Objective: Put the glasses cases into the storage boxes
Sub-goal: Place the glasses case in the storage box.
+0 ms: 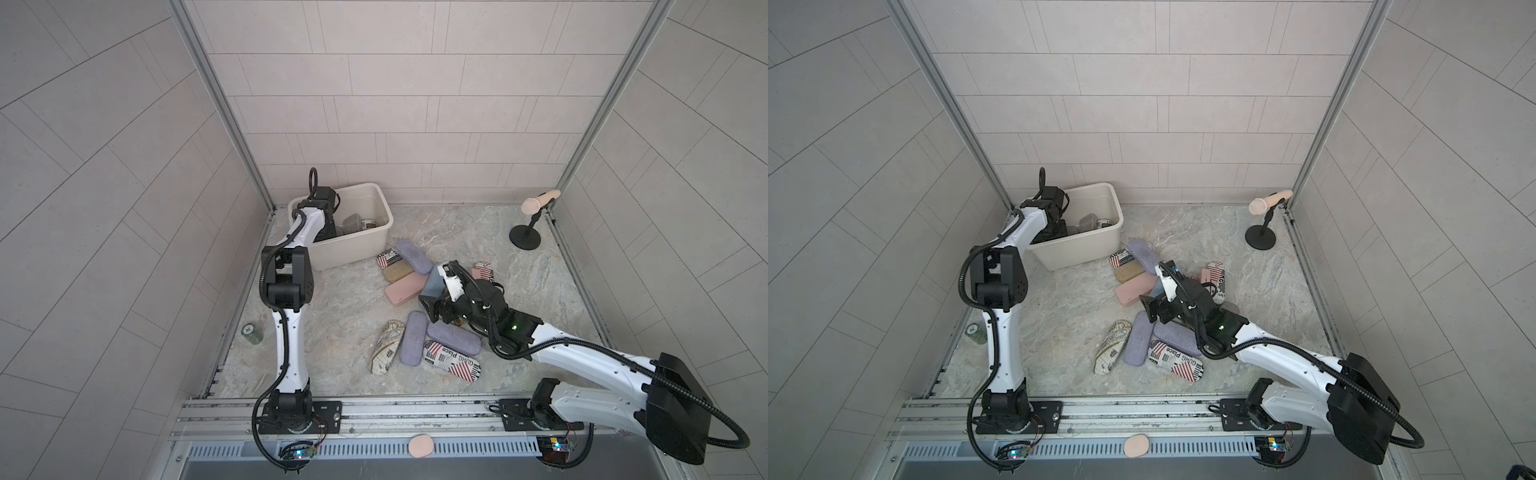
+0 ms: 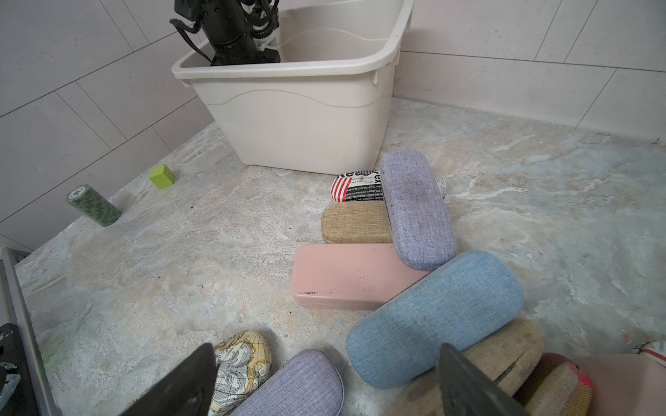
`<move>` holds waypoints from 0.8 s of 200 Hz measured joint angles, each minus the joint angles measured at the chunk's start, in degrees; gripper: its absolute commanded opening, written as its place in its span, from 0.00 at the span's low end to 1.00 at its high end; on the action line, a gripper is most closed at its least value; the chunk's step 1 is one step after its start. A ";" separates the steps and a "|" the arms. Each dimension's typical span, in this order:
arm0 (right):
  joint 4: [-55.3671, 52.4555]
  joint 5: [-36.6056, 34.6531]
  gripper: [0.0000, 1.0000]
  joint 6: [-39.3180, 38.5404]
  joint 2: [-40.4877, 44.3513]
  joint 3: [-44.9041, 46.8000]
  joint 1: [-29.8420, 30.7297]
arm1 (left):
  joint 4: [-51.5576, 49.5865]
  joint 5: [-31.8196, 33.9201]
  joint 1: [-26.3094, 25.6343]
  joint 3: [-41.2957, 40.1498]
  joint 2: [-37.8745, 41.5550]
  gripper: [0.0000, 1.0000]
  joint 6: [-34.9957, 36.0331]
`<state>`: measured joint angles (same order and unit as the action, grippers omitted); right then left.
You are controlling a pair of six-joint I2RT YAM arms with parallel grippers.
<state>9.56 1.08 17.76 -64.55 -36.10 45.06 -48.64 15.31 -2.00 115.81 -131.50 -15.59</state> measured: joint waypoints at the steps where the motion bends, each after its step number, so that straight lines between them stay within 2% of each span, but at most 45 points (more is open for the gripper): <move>1: 0.00 -0.02 0.96 -0.02 -0.02 0.00 0.00 | 0.00 0.00 0.00 0.00 -0.02 0.70 0.02; 34: -1.18 -1.84 0.97 -0.59 -0.22 0.00 0.00 | -1.36 0.52 0.00 1.38 -0.31 0.76 0.17; 112: -2.56 -4.31 0.97 -1.07 -0.22 0.00 0.00 | -5.31 -1.31 0.00 7.28 0.00 0.77 0.26; 139: -2.56 -4.48 0.97 -1.07 -0.22 0.00 0.00 | -5.62 -4.63 0.00 7.39 3.39 0.77 0.33; 160: -2.56 -4.59 0.97 -1.05 -0.22 0.00 0.00 | -4.70 -7.85 0.00 6.95 9.33 0.76 0.46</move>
<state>7.01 -3.51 16.71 -64.77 -36.10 45.06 -53.34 7.46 -2.00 122.76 -122.17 -15.14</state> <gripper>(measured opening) 0.973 0.771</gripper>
